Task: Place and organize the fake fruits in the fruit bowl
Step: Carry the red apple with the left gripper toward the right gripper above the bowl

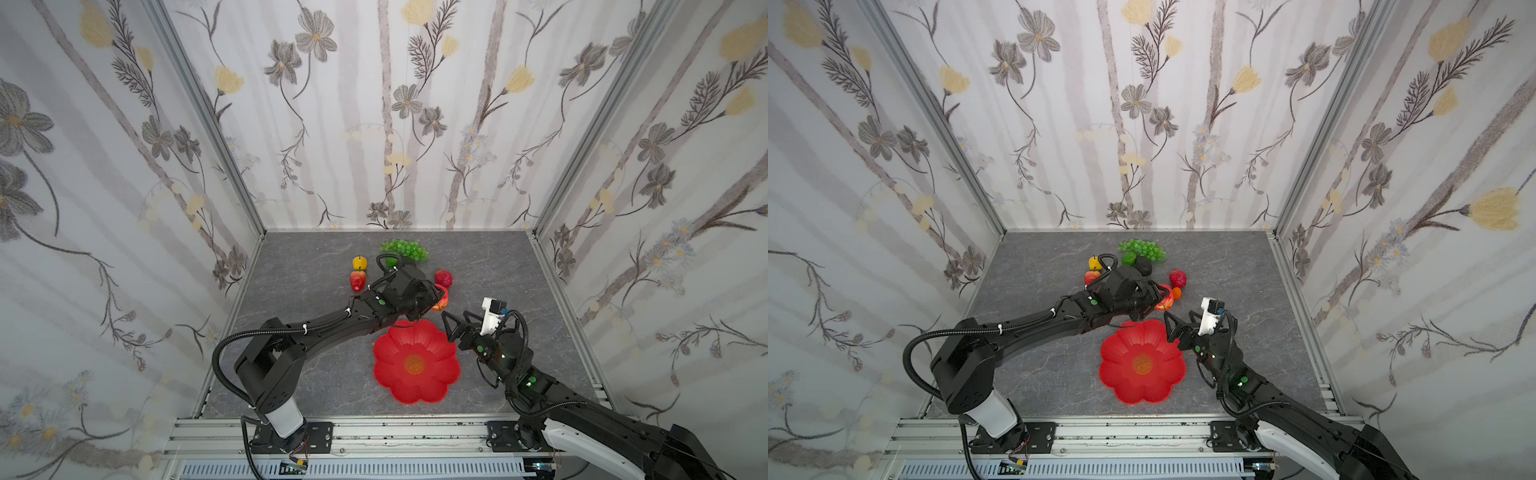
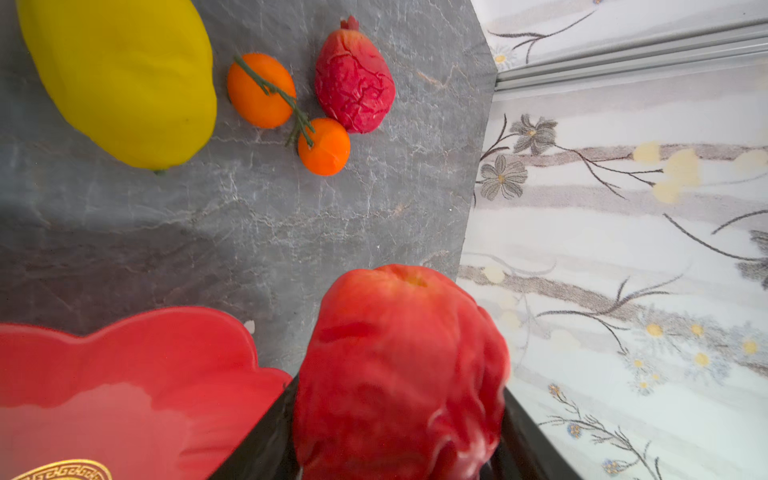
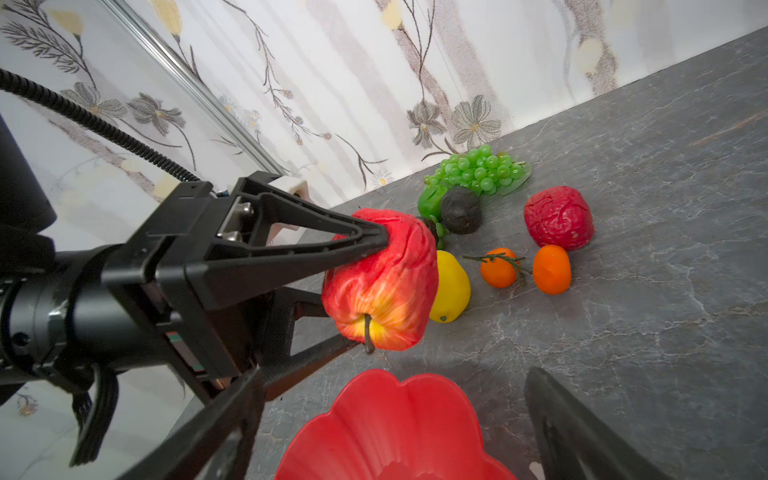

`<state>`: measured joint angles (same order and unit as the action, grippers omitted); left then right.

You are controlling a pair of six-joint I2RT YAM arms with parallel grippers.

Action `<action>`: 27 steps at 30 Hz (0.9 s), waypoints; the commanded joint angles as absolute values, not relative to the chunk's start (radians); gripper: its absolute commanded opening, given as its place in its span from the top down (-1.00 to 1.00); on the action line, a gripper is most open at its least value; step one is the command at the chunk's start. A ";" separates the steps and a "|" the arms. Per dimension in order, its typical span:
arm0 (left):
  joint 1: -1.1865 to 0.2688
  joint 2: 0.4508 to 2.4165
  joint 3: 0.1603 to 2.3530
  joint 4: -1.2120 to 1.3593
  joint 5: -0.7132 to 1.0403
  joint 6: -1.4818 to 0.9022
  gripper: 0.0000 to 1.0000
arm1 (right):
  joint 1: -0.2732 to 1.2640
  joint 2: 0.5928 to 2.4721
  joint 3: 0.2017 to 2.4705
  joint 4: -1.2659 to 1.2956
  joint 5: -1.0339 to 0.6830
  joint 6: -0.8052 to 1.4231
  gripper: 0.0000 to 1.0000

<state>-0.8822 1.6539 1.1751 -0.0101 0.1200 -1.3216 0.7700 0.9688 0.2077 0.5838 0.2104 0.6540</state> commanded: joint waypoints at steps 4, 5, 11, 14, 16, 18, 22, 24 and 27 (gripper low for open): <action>-0.933 1.580 1.104 0.109 0.025 -1.426 -0.23 | 0.821 1.014 0.206 0.694 0.318 0.672 -0.89; -0.940 1.570 1.097 0.108 0.017 -1.428 -0.23 | 0.822 1.020 0.203 0.702 0.328 0.672 -0.88; -0.984 1.516 1.054 0.105 -0.023 -1.443 -0.26 | 0.898 1.050 0.203 0.757 0.371 0.662 -0.82; -0.995 1.504 1.033 0.118 -0.025 -1.454 -0.26 | 0.936 1.058 0.205 0.782 0.407 0.645 -0.81; -1.004 1.498 1.021 0.123 -0.026 -1.461 -0.26 | 0.954 1.062 0.203 0.793 0.435 0.641 -0.81; -1.014 1.490 1.013 0.128 -0.030 -1.468 -0.26 | 0.959 1.069 0.206 0.795 0.449 0.642 -0.80; -1.040 1.479 0.991 0.143 -0.040 -1.477 -0.26 | 0.971 1.085 0.208 0.823 0.472 0.631 -0.77; -1.047 1.473 0.976 0.158 -0.042 -1.489 -0.26 | 0.973 1.097 0.217 0.818 0.480 0.630 -0.75; -1.058 1.461 0.970 0.158 -0.046 -1.487 -0.26 | 0.981 1.111 0.229 0.821 0.483 0.624 -0.69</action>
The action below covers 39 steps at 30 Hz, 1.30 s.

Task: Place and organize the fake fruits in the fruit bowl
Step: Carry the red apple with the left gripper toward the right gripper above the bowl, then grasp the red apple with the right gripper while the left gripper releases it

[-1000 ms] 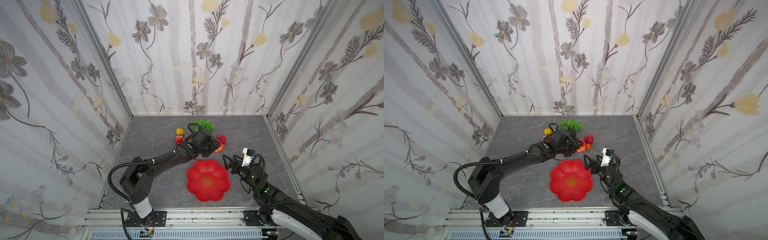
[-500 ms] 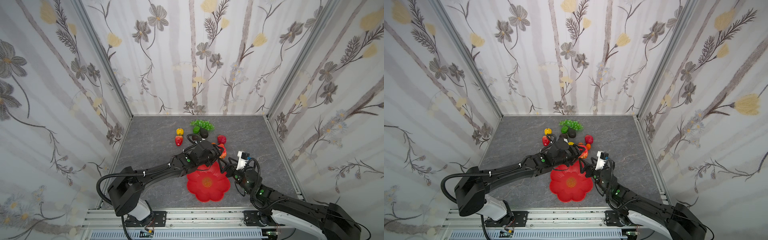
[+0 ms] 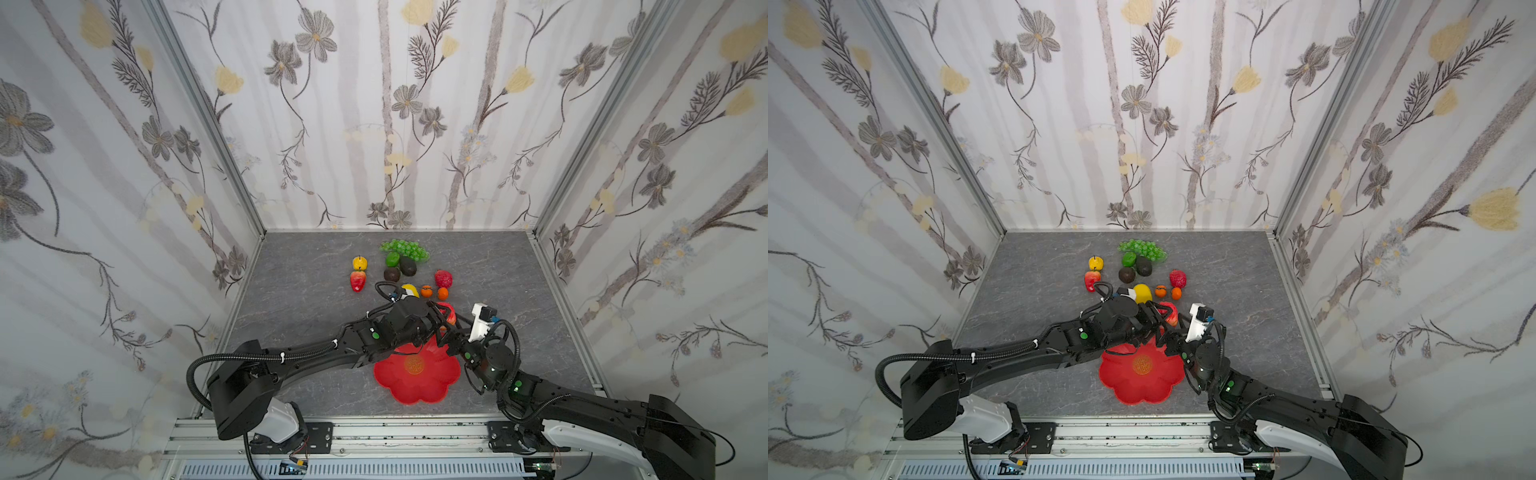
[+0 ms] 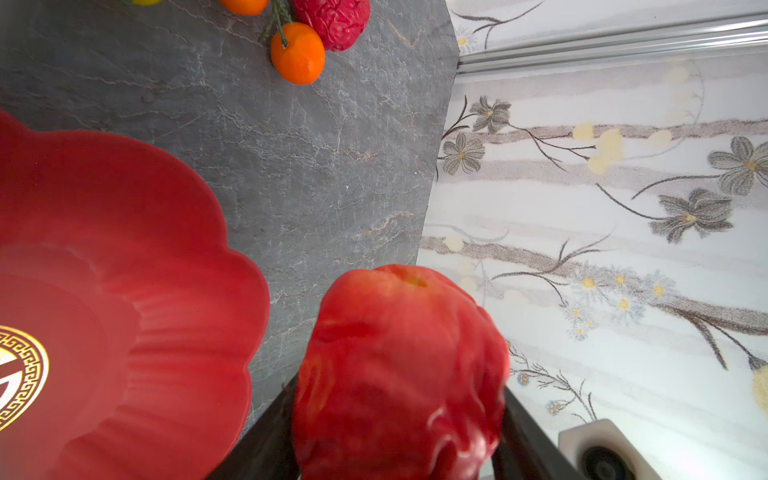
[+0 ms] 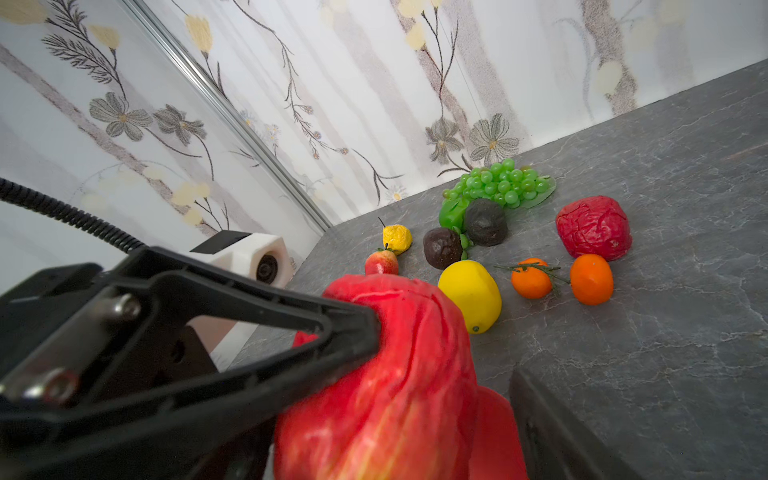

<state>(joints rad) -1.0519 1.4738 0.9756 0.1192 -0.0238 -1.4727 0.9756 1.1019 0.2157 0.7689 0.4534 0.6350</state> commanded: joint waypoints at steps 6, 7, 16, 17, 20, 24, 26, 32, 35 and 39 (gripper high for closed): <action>-1.065 1.438 0.948 0.159 -0.062 -1.485 -0.26 | 1.008 1.132 0.227 0.834 0.503 0.634 -0.55; -1.065 1.435 0.943 0.163 -0.065 -1.485 -0.27 | 1.014 1.136 0.227 0.835 0.509 0.635 -0.51; -1.065 1.422 0.933 0.163 -0.093 -1.474 -0.30 | 1.030 1.146 0.245 0.800 0.523 0.643 -0.21; -1.065 1.423 0.930 0.163 -0.096 -1.473 -0.31 | 1.032 1.142 0.248 0.784 0.527 0.643 -0.19; -1.063 1.420 0.927 0.164 -0.103 -1.464 -0.41 | 1.032 1.124 0.255 0.739 0.536 0.641 -0.15; -1.048 1.403 0.925 0.140 -0.110 -1.428 -0.63 | 1.032 1.085 0.267 0.642 0.553 0.638 -0.15; -1.038 1.381 0.919 0.116 -0.119 -1.399 -0.75 | 1.032 1.062 0.281 0.561 0.564 0.634 -0.15; -0.949 1.236 0.865 0.007 -0.147 -1.211 -1.00 | 1.032 1.004 0.345 0.279 0.541 0.613 -0.15; -0.877 1.138 0.866 -0.184 -0.189 -1.073 -1.00 | 1.032 0.995 0.388 0.129 0.486 0.605 -0.15; -0.781 0.988 0.811 -0.333 -0.244 -0.930 -1.00 | 1.037 1.031 0.462 -0.049 0.376 0.608 -0.15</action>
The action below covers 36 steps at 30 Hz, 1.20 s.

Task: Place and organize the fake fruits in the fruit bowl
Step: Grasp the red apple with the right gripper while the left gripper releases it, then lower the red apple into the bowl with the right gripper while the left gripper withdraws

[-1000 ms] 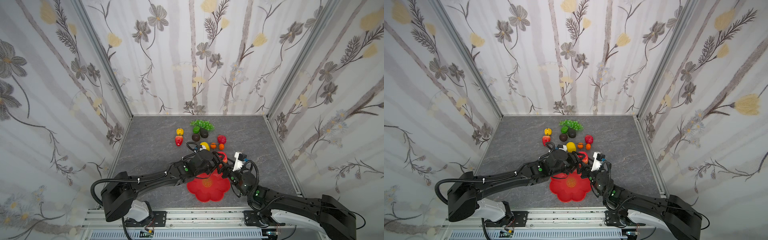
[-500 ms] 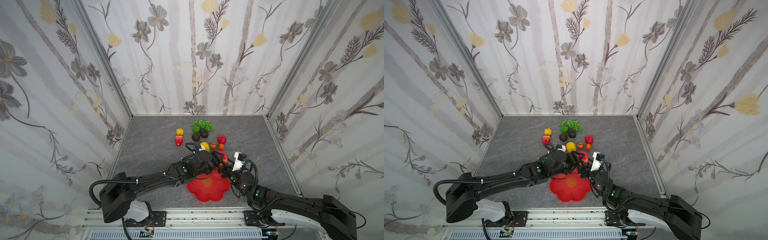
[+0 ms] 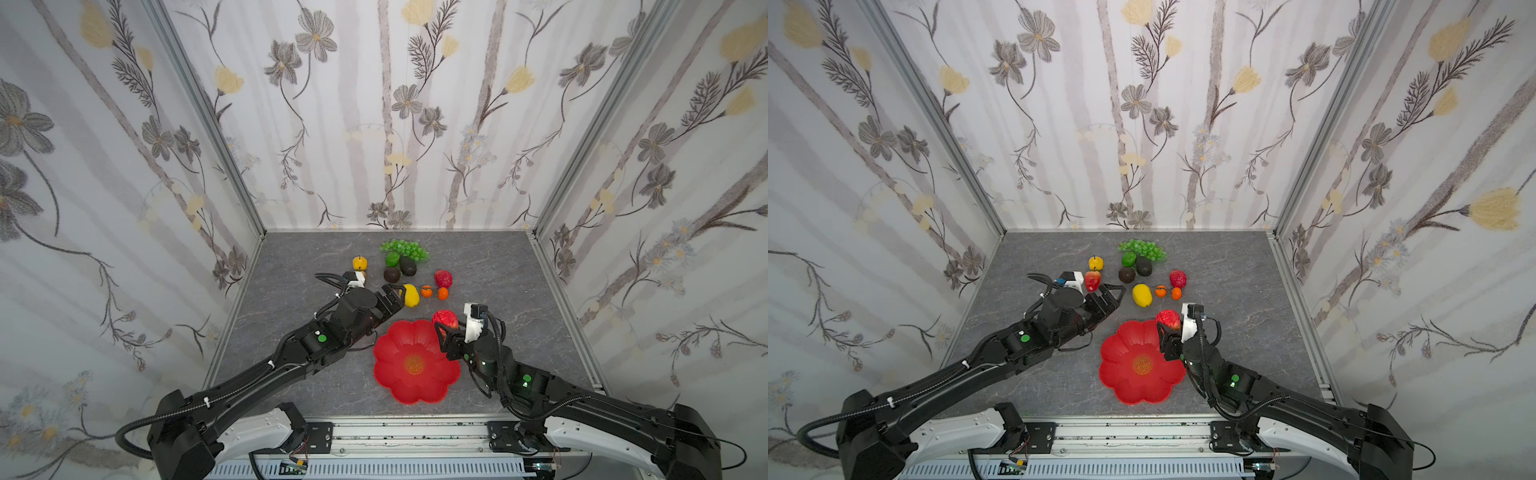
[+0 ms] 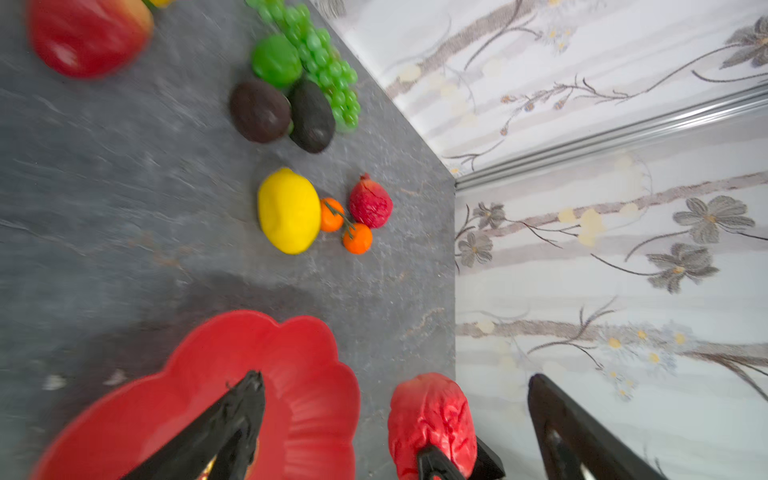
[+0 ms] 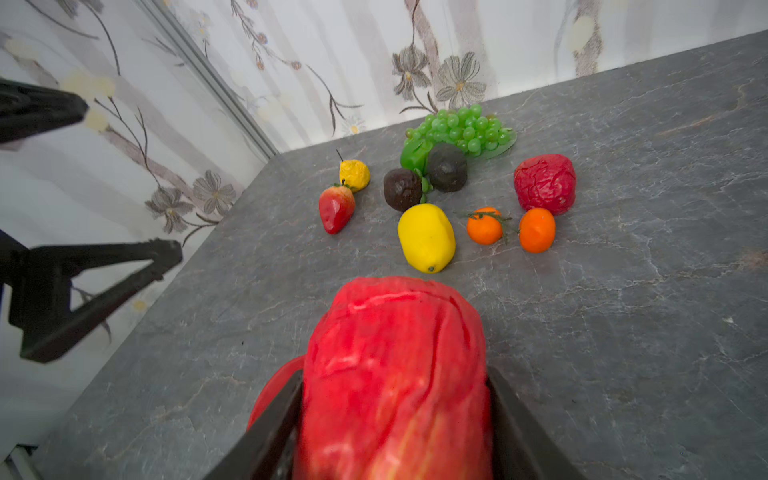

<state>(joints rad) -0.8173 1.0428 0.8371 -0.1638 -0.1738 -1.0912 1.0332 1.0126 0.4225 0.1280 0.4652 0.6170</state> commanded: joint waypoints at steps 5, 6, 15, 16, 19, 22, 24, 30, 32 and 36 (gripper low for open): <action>-0.692 0.841 0.723 -0.407 -0.276 -0.787 -1.00 | 1.078 1.148 0.604 -0.261 0.273 0.603 -0.15; -0.685 0.822 0.710 -0.414 -0.283 -0.763 -1.00 | 1.086 1.171 0.631 -0.298 0.263 0.603 -0.15; -0.670 0.693 0.589 -0.416 -0.376 -0.621 -1.00 | 1.110 1.369 0.840 -0.582 0.179 0.576 -0.15; -0.670 0.685 0.580 -0.411 -0.379 -0.611 -1.00 | 1.109 1.386 0.854 -0.604 0.170 0.572 -0.15; -0.668 0.661 0.553 -0.395 -0.384 -0.570 -1.00 | 1.110 1.436 0.887 -0.653 0.147 0.562 -0.14; -0.667 0.649 0.537 -0.392 -0.392 -0.532 -1.00 | 1.110 1.485 0.914 -0.686 0.121 0.550 -0.15; -0.666 0.642 0.526 -0.391 -0.400 -0.509 -1.00 | 1.109 1.519 0.930 -0.698 0.108 0.542 -0.16; -0.666 0.615 0.484 -0.364 -0.409 -0.469 -1.00 | 1.109 1.632 0.986 -0.727 0.081 0.518 -0.15; -0.666 0.600 0.472 -0.359 -0.411 -0.459 -1.00 | 1.109 1.654 1.003 -0.735 0.070 0.510 -0.15; -0.666 0.561 0.443 -0.349 -0.425 -0.447 -1.00 | 1.108 1.691 1.024 -0.752 0.059 0.501 -0.16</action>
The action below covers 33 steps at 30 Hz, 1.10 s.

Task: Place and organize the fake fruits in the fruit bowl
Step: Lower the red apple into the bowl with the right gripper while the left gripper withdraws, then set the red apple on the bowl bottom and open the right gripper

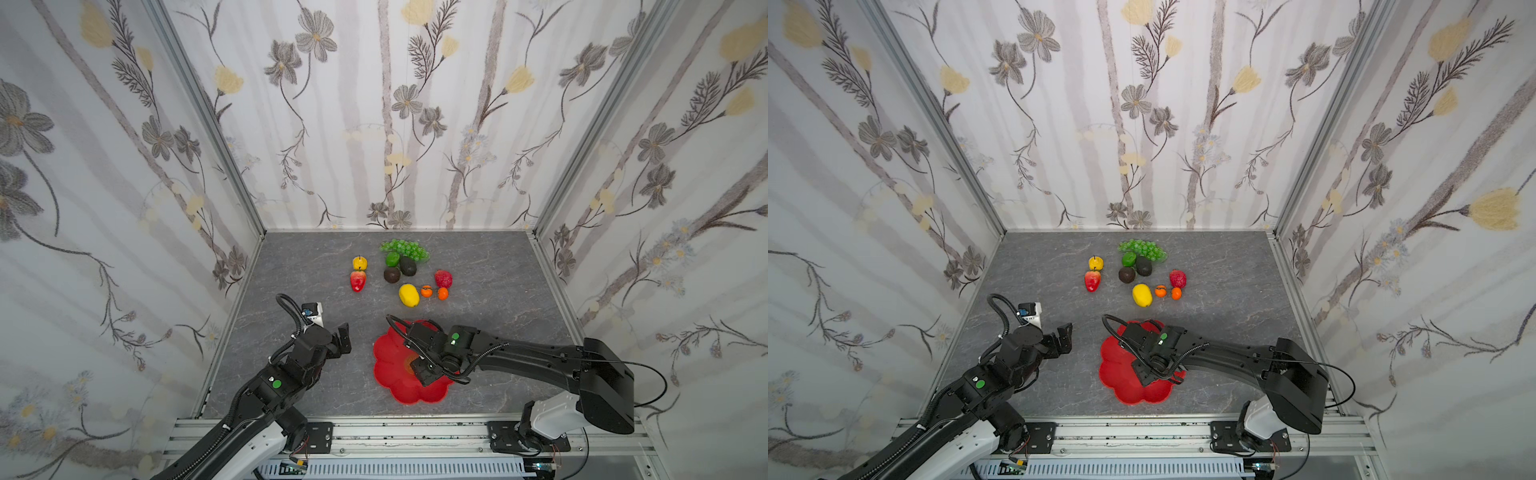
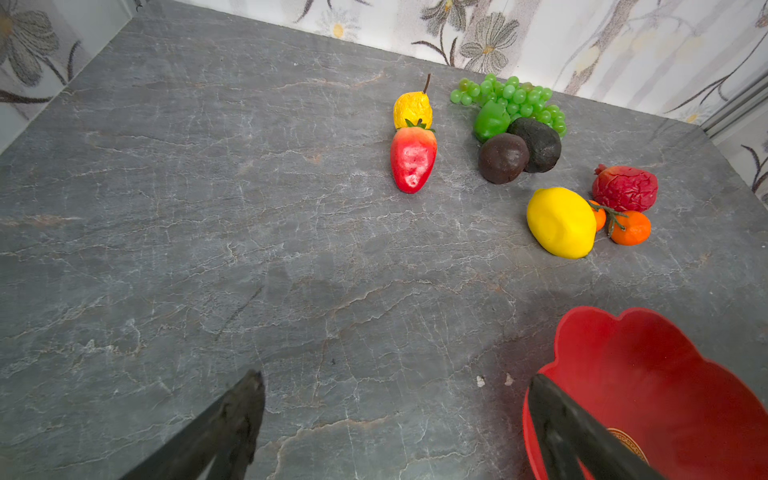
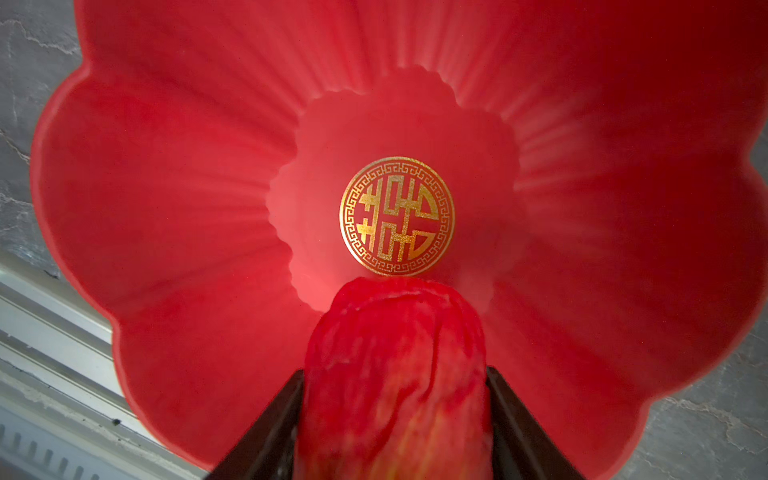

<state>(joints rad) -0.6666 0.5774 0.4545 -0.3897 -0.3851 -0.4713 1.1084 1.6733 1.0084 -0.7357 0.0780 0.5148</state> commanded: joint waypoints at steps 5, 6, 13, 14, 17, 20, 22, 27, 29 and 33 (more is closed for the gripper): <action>-0.666 0.529 0.437 -0.353 -0.430 -0.443 -1.00 | 1.102 1.717 1.035 -0.749 0.042 0.491 -0.16; -0.667 0.526 0.436 -0.354 -0.432 -0.441 -1.00 | 1.100 1.725 1.037 -0.747 0.036 0.487 -0.16; -0.664 0.525 0.435 -0.358 -0.441 -0.441 -1.00 | 1.092 1.751 1.025 -0.732 0.026 0.479 -0.18; -0.666 0.524 0.436 -0.359 -0.443 -0.440 -1.00 | 1.089 1.753 1.022 -0.729 0.017 0.477 -0.18; -0.666 0.523 0.433 -0.359 -0.448 -0.438 -1.00 | 1.087 1.762 1.022 -0.724 0.015 0.472 -0.19; -0.664 0.523 0.433 -0.360 -0.453 -0.437 -1.00 | 1.083 1.766 1.022 -0.718 0.021 0.470 -0.25; -0.665 0.522 0.434 -0.361 -0.458 -0.436 -1.00 | 1.083 1.761 1.022 -0.718 0.030 0.469 -0.39; -0.666 0.509 0.432 -0.370 -0.476 -0.439 -1.00 | 1.083 1.746 1.023 -0.716 0.052 0.468 -0.58; -0.665 0.492 0.430 -0.373 -0.484 -0.440 -1.00 | 1.083 1.744 1.024 -0.716 0.053 0.468 -0.60; -0.666 0.449 0.418 -0.380 -0.501 -0.442 -1.00 | 1.082 1.741 1.025 -0.713 0.060 0.471 -0.60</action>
